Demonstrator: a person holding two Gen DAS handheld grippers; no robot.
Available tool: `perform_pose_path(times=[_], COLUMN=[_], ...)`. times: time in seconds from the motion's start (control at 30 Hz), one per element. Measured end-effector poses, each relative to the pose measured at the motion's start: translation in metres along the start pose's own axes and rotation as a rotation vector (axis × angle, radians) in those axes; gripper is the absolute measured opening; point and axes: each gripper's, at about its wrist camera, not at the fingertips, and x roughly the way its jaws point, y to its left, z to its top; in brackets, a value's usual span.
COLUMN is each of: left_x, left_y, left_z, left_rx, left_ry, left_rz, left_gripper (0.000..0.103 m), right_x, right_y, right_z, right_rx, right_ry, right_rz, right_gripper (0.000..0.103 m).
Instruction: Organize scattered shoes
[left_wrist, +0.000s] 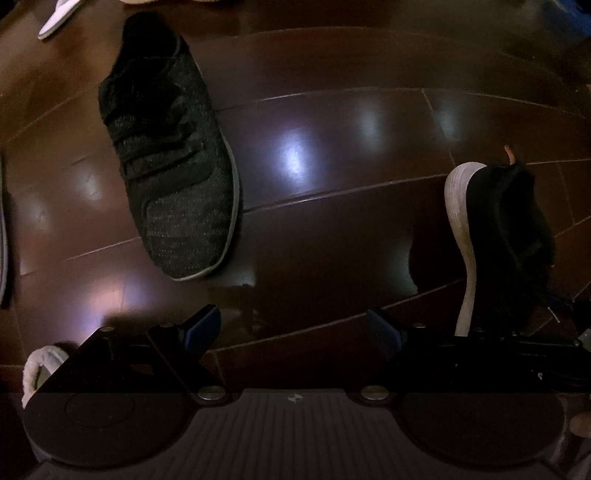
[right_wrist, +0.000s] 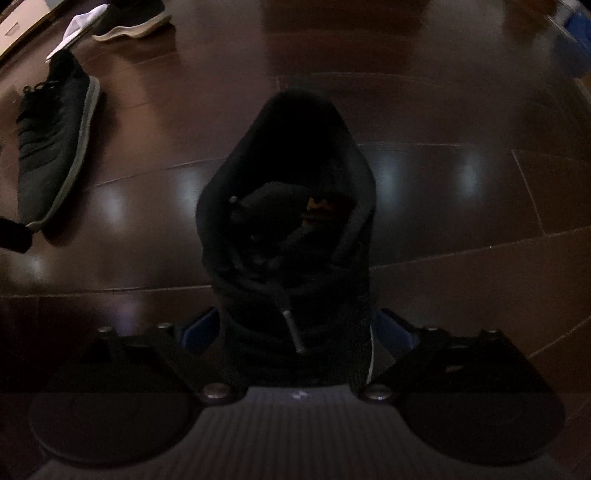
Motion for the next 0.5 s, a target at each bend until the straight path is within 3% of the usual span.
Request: perform_pose_path(times=[0.5], left_x=[0.008], left_y=[0.006], left_z=[-0.002], left_rx=[-0.011], left_ry=[0.02], left_rz=[0.01], left_gripper=[0.089], right_x=[0.014], right_y=[0.015], right_z=[0.027], right_rx=[0.044], right_ry=[0.009], right_rz=[-0.035], right_gripper=[0.067])
